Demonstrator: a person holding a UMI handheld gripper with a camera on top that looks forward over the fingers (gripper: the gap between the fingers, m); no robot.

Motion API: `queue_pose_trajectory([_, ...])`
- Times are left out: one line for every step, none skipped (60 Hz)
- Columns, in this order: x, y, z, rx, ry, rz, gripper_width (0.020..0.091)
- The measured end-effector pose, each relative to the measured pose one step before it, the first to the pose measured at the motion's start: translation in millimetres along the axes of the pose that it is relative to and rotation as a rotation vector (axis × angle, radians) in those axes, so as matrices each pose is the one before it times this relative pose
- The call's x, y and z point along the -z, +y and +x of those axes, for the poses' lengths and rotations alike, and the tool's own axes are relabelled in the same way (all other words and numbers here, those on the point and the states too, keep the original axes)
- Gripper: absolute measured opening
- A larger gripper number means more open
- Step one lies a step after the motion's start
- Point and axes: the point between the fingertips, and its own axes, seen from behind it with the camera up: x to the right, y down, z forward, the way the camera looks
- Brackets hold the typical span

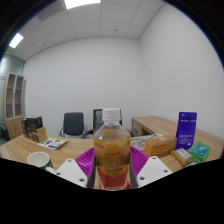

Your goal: Pour water

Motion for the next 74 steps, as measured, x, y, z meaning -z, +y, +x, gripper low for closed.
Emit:
queue_pose_trajectory([-2.91,7.31,1.38,0.0029,-0.00166,-0.01172,0.05])
queue_pose_trajectory([-2.0,6.15,1.58,0.0052,-0.00007,-0.00924,0.05])
queue_pose_trajectory([-2.62,5.9,2.67,0.005,0.00173,-0.0085,0.0499])
queue_pose_trajectory([-1.94,6.2,2.69,0.0039,0.00348,-0.00889,0.0499])
queue_pose_trajectory([-1.8,5.82,2.66,0.0027,0.00369,-0.00992,0.0498])
queue_pose_trajectory([1.39,6.05,-0.27,0.0003,0.00056,-0.01004,0.05])
queue_pose_trajectory([2.79,-1.65,-5.73,-0.0005,0.00102,-0.0088,0.0498])
queue_pose_trajectory([-1.51,4.16,0.62,-0.0022,-0.00357,-0.00521,0.05])
queue_pose_trajectory([-0.88,5.37,0.3,-0.0037,-0.00498,-0.00955,0.0502])
queue_pose_trajectory([1.97,-1.86,-2.1,-0.0047,-0.00468,-0.00173,0.0504])
queue_pose_trajectory([0.66,-2.97,0.14,-0.0049,-0.0029,0.02332,0.0502])
queue_pose_trajectory([0.11,1.95,0.8,-0.0056,-0.00128,0.00099,0.0501])
queue_pose_trajectory([0.35,0.92,1.05,-0.0011,-0.00275,0.00266,0.0502])
queue_pose_trajectory([0.11,-0.15,0.71,0.0016,-0.00126,0.00544,0.0501])
queue_pose_trajectory([0.24,1.6,-0.03,0.0031,-0.00247,-0.00346,0.0502])
queue_pose_trajectory([-0.86,-0.02,1.48,0.0051,-0.00226,0.00282,0.0505])
queue_pose_trajectory([0.96,0.38,-0.99,0.0047,0.00067,-0.00069,0.0506])
queue_pose_trajectory([0.5,0.01,-0.74,0.0029,0.00091,0.0011,0.0513])
queue_pose_trajectory([0.22,0.11,-0.44,0.0007,0.00242,0.00004,0.0521])
queue_pose_trajectory([0.2,0.02,-0.37,-0.0013,0.00166,-0.00098,0.0532])
queue_pose_trajectory([0.53,-0.19,-0.56,-0.0005,0.00175,-0.00284,0.0544])
queue_pose_trajectory([0.33,0.01,-0.59,0.0,0.00025,-0.0049,0.0559])
queue_pose_trajectory([0.18,0.34,-0.05,-0.0009,-0.00038,-0.00771,0.0574])
queue_pose_trajectory([0.2,0.45,0.06,-0.0034,-0.00065,-0.00973,0.0587])
queue_pose_trajectory([0.44,0.9,0.01,-0.0068,-0.00205,-0.01296,0.0597])
queue_pose_trajectory([0.51,1.2,-0.19,-0.0104,-0.00226,-0.01646,0.0614])
queue_pose_trajectory([0.98,2.2,-0.1,-0.0138,-0.00149,-0.02226,0.0647])
queue_pose_trajectory([1.41,2.89,0.58,-0.0149,0.00029,-0.02479,0.0694])
queue_pose_trajectory([1.97,2.22,1.16,-0.017,0.00355,-0.02402,0.075])
queue_pose_trajectory([2.82,1.21,1.37,-0.0175,0.00501,-0.01871,0.0814])
queue_pose_trajectory([3.16,0.36,1.38,-0.0178,0.00534,-0.01338,0.0855])
queue_pose_trajectory([3.52,-0.05,1.64,-0.0188,0.00969,-0.01099,0.085])
queue_pose_trajectory([4.4,0.44,-0.62,-0.0148,0.00247,-0.01099,0.0837])
queue_pose_trajectory([4.65,-0.2,-0.51,-0.0138,0.00122,-0.00791,0.0835])
queue_pose_trajectory([5.19,-0.9,-0.97,-0.0108,-0.00015,-0.00334,0.0835])
queue_pose_trajectory([5.94,-1.52,-2.22,-0.0072,-0.00416,-0.00018,0.0835])
queue_pose_trajectory([4.45,-0.35,-1.31,-0.0035,-0.00841,0.00188,0.0836])
queue_pose_trajectory([6.64,-1.58,-2.16,-0.0024,-0.00645,0.00248,0.0835])
queue_pose_trajectory([7.17,-0.92,-2.39,-0.0012,-0.00361,0.00059,0.0835])
queue_pose_trajectory([7.71,-0.52,-2.33,0.0009,-0.00137,-0.00028,0.0836])
queue_pose_trajectory([8.17,-0.33,-2.17,0.0022,0.00031,-0.00192,0.0834])
queue_pose_trajectory([8.35,-0.2,-2.04,0.003,0.00171,-0.00235,0.0835])
queue_pose_trajectory([8.69,-0.59,-4.93,0.0016,0.00321,0.00023,0.0835])
queue_pose_trajectory([8.52,-0.72,-2.15,0.001,0.00318,-0.00031,0.0835])
queue_pose_trajectory([8.74,-0.77,-2.9,0.002,0.00165,-0.00007,0.0835])
queue_pose_trajectory([9.06,-0.91,-4.11,0.002,-0.00069,0.00024,0.0833])
queue_pose_trajectory([5.92,-0.95,-4.11,-0.0001,-0.00174,-0.00035,0.0834])
queue_pose_trajectory([9.59,-0.5,-5.7,0.0019,-0.00357,0.00027,0.0833])
queue_pose_trajectory([9.35,-0.32,-6.13,0.0017,-0.00417,-0.00051,0.0833])
queue_pose_trajectory([9.59,-0.16,-6.2,0.0014,-0.00355,-0.00163,0.0833])
queue_pose_trajectory([9.51,0.2,-6.3,0.001,-0.00318,-0.00191,0.0836])
queue_pose_trajectory([9.46,0.21,-6.95,0.0007,-0.00351,-0.00249,0.0832])
queue_pose_trajectory([9.87,0.71,-7.36,0.0026,-0.00636,-0.00349,0.0831])
queue_pose_trajectory([9.81,1.17,-7.55,0.0044,-0.00776,-0.00546,0.0832])
queue_pose_trajectory([10.13,1.44,-6.6,0.0067,-0.00448,-0.0037,0.0832])
queue_pose_trajectory([5.19,0.57,-5.73,0.0039,-0.00301,-0.00676,0.0832])
queue_pose_trajectory([8.6,1.31,-6.2,0.004,-0.00278,-0.00657,0.0832])
queue_pose_trajectory([8.08,0.75,-5.92,0.0039,-0.00327,-0.0063,0.0833])
queue_pose_trajectory([7.63,0.88,-5.83,0.0046,-0.00327,-0.00539,0.0832])
queue_pose_trajectory([7.4,0.87,-5.77,0.0049,-0.00395,-0.00438,0.0833])
queue_pose_trajectory([6.64,0.86,-5.59,0.0057,-0.00648,-0.00473,0.0832])
queue_pose_trajectory([5.76,1.08,-5.91,0.006,-0.00892,-0.00564,0.0831])
queue_pose_trajectory([3.42,3.79,-3.94,0.0076,-0.00915,-0.00435,0.0833])
queue_pose_trajectory([4.42,1.13,-4.5,0.0061,-0.00644,-0.00742,0.0834])
queue_pose_trajectory([2.45,0.9,-3.33,0.0057,-0.00658,-0.00504,0.0831])
queue_pose_trajectory([3.55,1.18,-3.84,0.0068,-0.00835,-0.00519,0.0831])
queue_pose_trajectory([3.22,0.81,-4.5,0.007,-0.00998,-0.00331,0.083])
queue_pose_trajectory([2.92,0.49,-3.98,0.0063,-0.0098,-0.00085,0.083])
queue_pose_trajectory([2.27,0.1,-3.65,0.006,-0.00786,0.00049,0.0832])
queue_pose_trajectory([2.03,0.57,-2.98,0.0067,-0.00633,-0.00207,0.083])
queue_pose_trajectory([1.79,1.41,-2.29,0.0068,-0.00375,-0.00607,0.0831])
queue_pose_trajectory([1.46,2.02,0.31,0.0072,-0.005,-0.00544,0.0831])
queue_pose_trajectory([2.47,1.1,-2.55,0.0037,0.00194,-0.01154,0.0832])
queue_pose_trajectory([2.26,1.43,-1.76,0.0028,0.00055,-0.01103,0.0832])
